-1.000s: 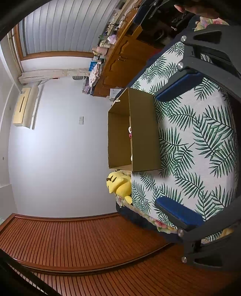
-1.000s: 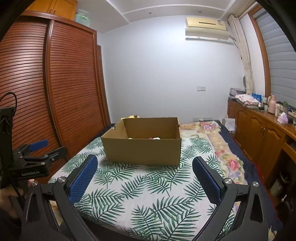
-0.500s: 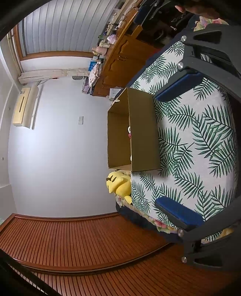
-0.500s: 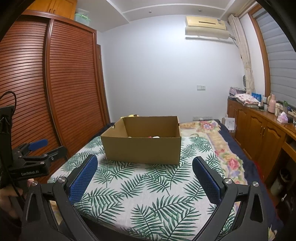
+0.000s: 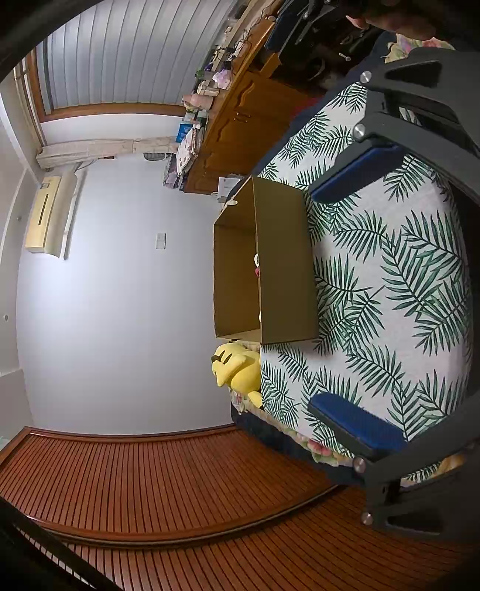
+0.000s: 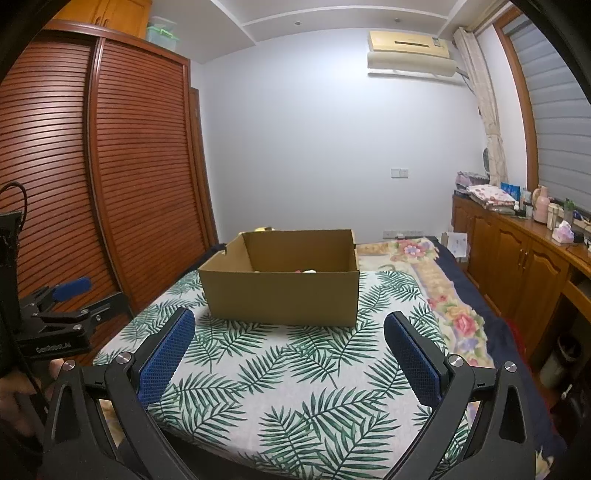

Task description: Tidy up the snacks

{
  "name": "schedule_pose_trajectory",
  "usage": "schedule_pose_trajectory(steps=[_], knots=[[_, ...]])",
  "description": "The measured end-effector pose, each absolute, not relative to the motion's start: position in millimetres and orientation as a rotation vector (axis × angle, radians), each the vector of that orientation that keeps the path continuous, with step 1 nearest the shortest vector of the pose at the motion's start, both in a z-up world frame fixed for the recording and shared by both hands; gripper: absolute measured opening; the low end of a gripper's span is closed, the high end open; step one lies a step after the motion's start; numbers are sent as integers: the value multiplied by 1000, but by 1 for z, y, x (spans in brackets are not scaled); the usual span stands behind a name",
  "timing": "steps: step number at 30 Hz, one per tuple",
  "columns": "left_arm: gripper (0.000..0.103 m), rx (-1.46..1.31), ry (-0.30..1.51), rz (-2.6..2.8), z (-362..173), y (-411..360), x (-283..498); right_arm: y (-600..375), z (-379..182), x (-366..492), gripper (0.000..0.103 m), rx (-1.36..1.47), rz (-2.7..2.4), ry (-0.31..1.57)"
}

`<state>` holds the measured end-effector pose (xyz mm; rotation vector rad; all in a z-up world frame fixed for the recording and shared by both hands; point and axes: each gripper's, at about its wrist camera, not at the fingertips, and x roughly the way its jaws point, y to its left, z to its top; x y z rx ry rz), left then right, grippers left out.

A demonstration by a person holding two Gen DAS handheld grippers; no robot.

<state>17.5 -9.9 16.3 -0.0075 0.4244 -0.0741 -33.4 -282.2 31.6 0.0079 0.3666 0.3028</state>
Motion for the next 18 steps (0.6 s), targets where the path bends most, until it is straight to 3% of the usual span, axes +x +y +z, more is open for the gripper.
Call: schedule_pose_trajectory(steps=[18], knots=[[103, -13, 417, -72, 17, -7, 14, -283, 32, -33, 103, 9, 299, 369]])
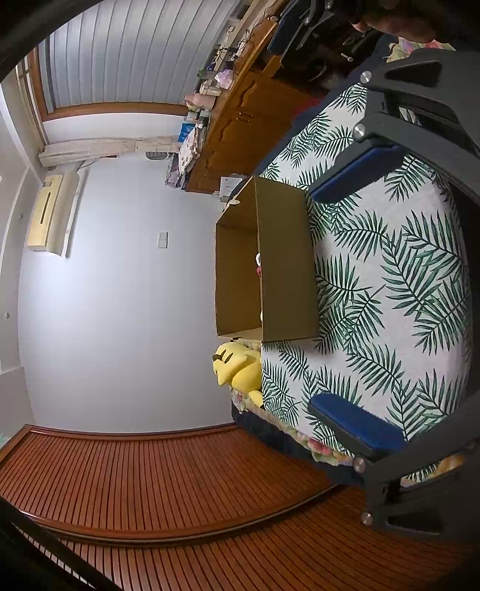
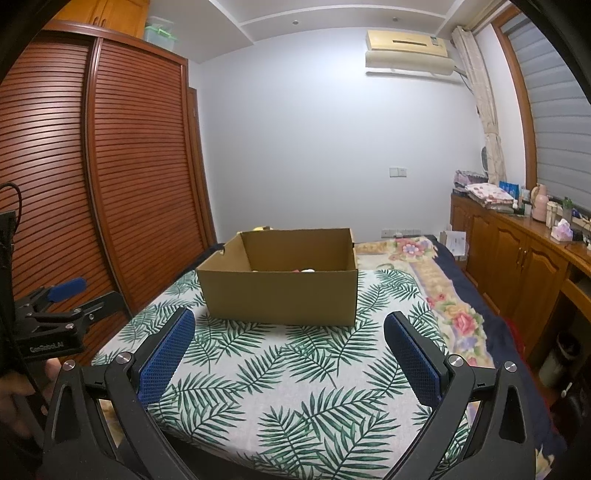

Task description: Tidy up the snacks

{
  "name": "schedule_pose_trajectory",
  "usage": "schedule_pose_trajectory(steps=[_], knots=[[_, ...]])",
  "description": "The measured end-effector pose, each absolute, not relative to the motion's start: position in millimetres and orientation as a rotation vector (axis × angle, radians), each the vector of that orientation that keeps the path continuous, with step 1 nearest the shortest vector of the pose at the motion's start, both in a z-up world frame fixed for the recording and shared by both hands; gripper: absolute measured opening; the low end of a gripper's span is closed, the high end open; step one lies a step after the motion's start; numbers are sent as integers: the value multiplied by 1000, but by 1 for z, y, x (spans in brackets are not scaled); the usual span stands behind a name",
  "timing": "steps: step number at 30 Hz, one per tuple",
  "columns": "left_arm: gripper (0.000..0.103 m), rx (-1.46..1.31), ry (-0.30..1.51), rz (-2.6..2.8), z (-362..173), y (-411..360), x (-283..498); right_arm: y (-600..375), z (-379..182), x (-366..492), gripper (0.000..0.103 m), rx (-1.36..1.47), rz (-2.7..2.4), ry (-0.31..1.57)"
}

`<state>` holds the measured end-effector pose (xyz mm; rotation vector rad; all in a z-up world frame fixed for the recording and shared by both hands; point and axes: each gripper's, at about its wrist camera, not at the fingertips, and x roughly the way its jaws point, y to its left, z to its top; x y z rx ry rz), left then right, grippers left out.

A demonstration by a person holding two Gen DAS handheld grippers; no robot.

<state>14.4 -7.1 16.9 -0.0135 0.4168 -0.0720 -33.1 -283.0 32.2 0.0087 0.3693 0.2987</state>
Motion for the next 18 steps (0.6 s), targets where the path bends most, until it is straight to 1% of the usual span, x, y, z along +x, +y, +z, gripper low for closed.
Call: schedule_pose_trajectory(steps=[18], knots=[[103, -11, 417, -71, 18, -7, 12, -283, 32, -33, 103, 9, 298, 368]])
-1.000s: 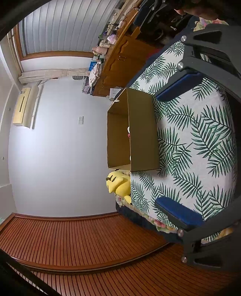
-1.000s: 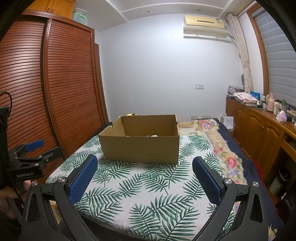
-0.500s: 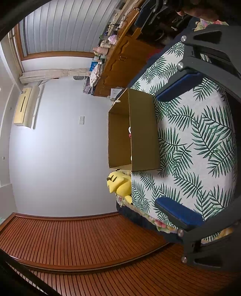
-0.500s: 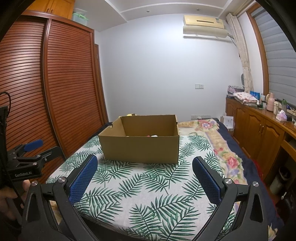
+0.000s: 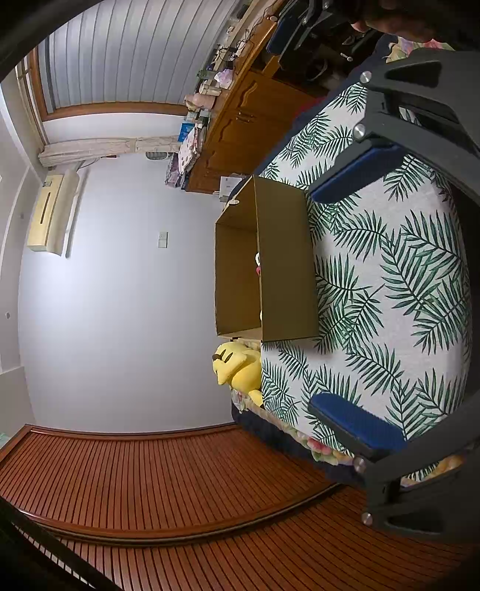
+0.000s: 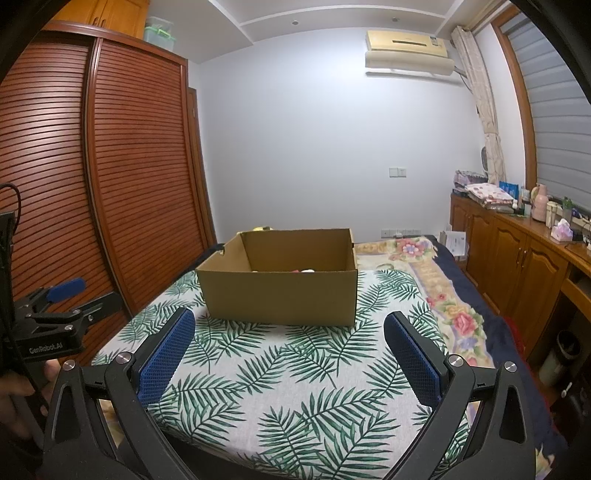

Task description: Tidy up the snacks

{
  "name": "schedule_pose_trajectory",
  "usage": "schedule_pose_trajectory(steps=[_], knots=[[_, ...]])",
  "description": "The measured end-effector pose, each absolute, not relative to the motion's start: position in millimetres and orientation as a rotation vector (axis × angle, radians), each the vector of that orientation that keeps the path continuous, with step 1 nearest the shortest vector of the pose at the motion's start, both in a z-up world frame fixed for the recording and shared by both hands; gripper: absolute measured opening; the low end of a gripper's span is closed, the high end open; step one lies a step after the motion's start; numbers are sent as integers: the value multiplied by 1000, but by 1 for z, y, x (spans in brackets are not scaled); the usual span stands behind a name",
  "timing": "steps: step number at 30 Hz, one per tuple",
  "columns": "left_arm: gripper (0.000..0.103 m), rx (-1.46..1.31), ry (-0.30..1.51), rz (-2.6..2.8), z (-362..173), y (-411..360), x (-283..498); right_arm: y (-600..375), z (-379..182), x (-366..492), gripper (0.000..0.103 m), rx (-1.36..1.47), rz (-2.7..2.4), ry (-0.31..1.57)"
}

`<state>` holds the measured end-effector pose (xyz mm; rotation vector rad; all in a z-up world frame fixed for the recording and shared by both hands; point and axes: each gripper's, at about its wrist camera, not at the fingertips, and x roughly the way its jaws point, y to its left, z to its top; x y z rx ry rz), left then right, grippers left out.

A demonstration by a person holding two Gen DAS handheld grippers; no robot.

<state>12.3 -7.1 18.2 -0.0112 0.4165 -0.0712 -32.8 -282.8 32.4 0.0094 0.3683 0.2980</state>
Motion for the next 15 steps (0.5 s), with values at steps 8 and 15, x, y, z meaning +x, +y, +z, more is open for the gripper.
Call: schedule_pose_trajectory(steps=[8, 15], knots=[[103, -9, 415, -71, 19, -6, 12, -283, 32, -33, 103, 10, 297, 369], [103, -10, 415, -70, 21, -5, 11, -283, 32, -32, 103, 14, 299, 371]])
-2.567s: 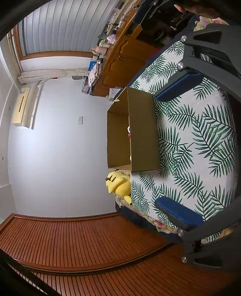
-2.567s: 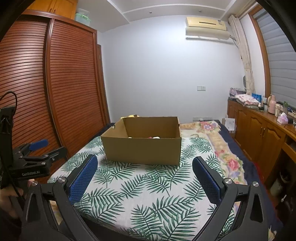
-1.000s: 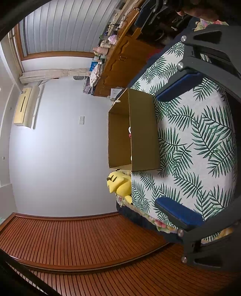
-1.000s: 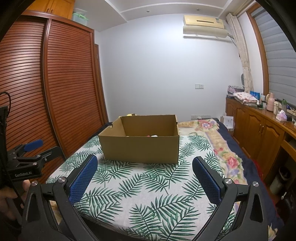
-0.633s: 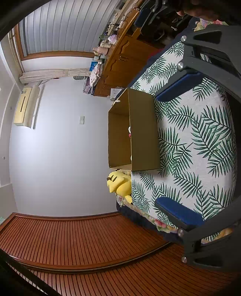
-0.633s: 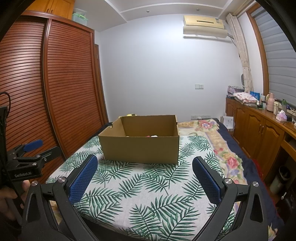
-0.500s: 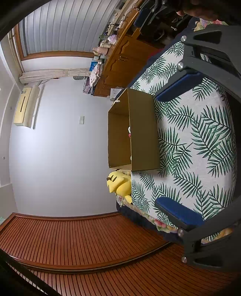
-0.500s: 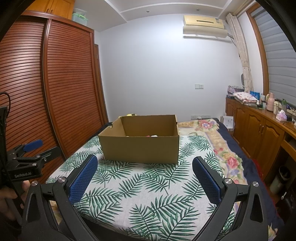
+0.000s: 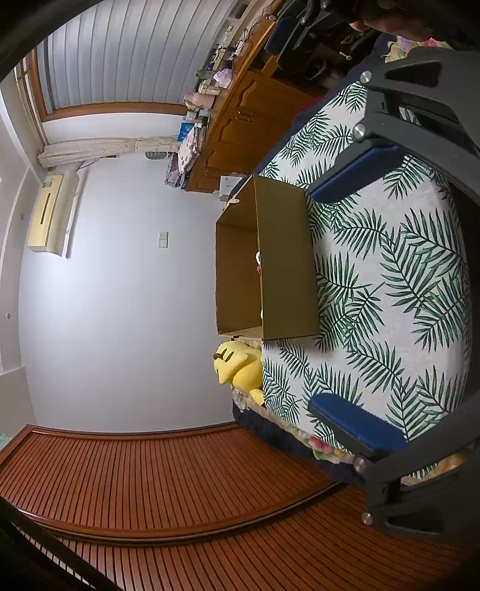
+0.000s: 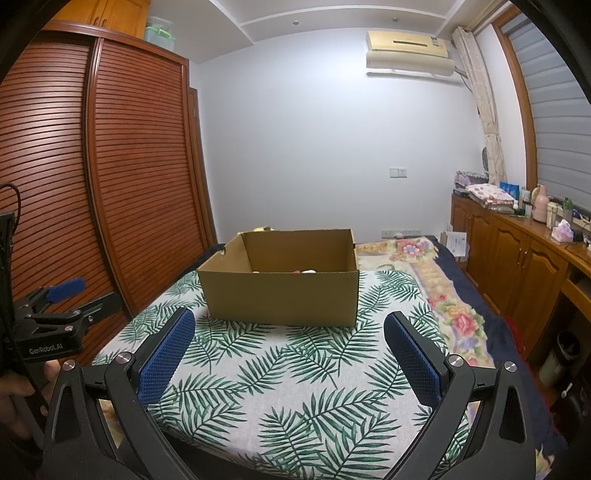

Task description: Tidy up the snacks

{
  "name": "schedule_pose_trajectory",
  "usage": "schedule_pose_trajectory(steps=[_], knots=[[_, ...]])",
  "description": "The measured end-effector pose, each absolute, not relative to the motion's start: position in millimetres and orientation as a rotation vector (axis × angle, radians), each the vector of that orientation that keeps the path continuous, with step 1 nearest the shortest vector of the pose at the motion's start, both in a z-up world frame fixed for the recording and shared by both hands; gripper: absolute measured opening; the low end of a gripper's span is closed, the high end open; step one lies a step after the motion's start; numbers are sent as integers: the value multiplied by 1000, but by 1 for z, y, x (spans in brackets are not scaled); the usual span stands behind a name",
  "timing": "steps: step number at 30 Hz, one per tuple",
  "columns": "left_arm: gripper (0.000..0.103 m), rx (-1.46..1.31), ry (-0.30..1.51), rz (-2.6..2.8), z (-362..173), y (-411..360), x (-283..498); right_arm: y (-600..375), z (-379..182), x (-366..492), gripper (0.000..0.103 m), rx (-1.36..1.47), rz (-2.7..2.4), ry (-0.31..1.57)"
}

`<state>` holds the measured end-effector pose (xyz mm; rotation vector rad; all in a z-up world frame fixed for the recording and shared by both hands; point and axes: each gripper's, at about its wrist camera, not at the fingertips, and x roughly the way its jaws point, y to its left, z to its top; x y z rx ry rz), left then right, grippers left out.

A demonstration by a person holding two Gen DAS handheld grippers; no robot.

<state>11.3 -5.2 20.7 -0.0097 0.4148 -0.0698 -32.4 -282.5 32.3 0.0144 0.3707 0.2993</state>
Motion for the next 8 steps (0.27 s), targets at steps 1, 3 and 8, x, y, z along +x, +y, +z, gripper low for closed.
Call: schedule_pose_trajectory(steps=[1, 3, 8], knots=[[103, -11, 414, -71, 21, -5, 11, -282, 32, -32, 103, 13, 298, 371], [103, -10, 413, -70, 21, -5, 11, -281, 32, -32, 103, 11, 298, 369], [103, -10, 412, -70, 21, -5, 11, -281, 32, -32, 103, 13, 298, 370]])
